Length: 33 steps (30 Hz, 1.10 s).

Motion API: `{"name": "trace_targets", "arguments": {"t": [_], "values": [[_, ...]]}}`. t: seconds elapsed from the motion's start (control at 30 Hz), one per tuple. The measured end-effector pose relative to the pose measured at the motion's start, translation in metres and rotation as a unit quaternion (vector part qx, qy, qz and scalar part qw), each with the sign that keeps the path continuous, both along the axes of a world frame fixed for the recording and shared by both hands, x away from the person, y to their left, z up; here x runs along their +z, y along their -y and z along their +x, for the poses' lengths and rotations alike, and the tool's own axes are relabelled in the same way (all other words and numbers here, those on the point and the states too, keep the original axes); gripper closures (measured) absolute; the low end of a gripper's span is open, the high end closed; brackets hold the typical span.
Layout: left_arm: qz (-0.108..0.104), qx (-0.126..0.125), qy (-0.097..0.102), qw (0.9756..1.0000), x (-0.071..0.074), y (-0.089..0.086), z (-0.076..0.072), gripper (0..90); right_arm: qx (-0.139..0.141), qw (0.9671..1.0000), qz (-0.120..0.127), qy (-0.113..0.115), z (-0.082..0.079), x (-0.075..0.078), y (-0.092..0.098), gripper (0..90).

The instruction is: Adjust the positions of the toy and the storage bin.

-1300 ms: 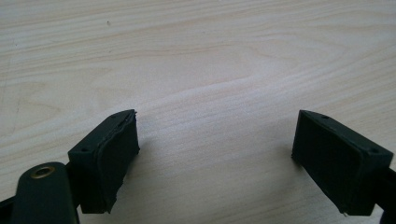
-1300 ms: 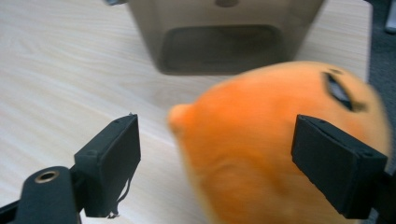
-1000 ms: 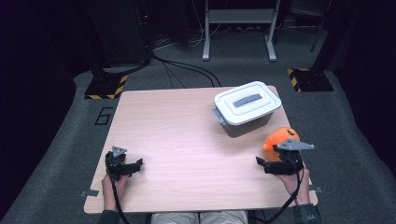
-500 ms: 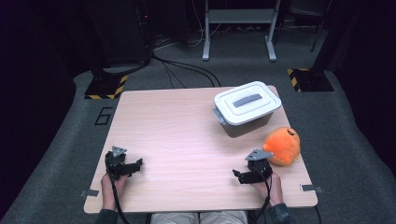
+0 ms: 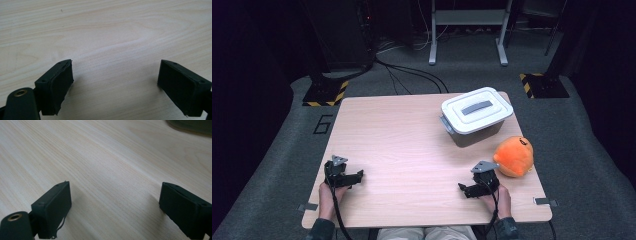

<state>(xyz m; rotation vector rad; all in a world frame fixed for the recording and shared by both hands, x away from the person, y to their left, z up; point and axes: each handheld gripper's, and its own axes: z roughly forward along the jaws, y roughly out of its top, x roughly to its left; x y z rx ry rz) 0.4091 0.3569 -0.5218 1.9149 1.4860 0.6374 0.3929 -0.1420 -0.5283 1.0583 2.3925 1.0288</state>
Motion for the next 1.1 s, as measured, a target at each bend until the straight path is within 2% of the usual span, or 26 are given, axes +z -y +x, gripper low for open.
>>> {"name": "trace_targets", "arguments": {"t": [0.17,0.3,0.43,0.63,0.87,1.1], "values": [[-0.018,-0.029,0.027,0.9991,0.019,0.013,0.005,11.0,0.002,0.9999,-0.005,0.011,-0.002,0.000,-0.001,10.4],[-0.019,-0.060,0.027,0.9977,0.033,0.028,0.014,11.3,-0.002,1.0000,0.002,-0.002,0.001,0.000,0.000,10.7],[-0.021,-0.096,0.031,0.9947,0.047,0.047,0.023,12.2,0.001,1.0000,0.000,0.001,0.001,0.000,0.001,10.6],[-0.024,-0.131,0.042,0.9902,0.065,0.071,0.036,13.3,0.001,1.0000,0.001,0.000,0.002,0.000,0.001,10.7],[-0.022,-0.160,0.052,0.9855,0.086,0.099,0.051,13.6,0.001,1.0000,0.001,0.000,0.002,0.000,0.001,11.2],[-0.024,-0.184,0.051,0.9814,0.095,0.130,0.069,13.5,0.002,1.0000,0.003,0.001,0.002,0.000,0.001,11.8]]}}
